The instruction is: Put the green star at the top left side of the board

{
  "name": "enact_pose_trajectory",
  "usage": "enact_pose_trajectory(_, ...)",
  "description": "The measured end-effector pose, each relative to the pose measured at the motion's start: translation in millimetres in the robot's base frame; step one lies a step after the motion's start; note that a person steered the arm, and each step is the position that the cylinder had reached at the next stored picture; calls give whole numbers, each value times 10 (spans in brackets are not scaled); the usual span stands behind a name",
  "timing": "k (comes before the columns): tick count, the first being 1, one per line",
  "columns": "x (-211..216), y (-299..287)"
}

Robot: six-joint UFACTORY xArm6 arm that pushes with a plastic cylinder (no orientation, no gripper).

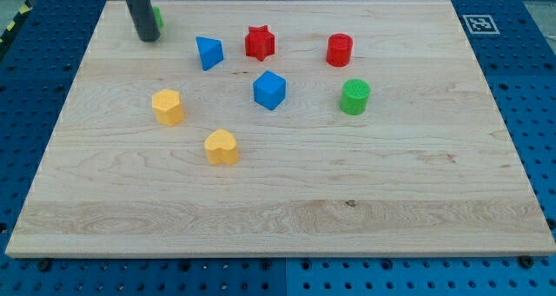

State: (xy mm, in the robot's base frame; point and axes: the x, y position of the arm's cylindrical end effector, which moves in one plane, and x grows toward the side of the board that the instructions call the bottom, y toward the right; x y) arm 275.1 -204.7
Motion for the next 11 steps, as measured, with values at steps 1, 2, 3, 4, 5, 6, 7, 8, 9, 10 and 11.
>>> enact_pose_trajectory(1,-99,112)
enact_pose_trajectory(2,-181,304)
enact_pose_trajectory(3,-248,372)
enact_pose_trajectory(4,-240,372)
enact_pose_trajectory(5,-167,366)
enact_pose_trajectory(6,-71,363)
enact_pose_trajectory(7,-114,332)
enact_pose_trajectory(8,-141,305)
enact_pose_trajectory(9,-183,276)
enact_pose_trajectory(10,-224,204)
enact_pose_trajectory(11,-224,58)
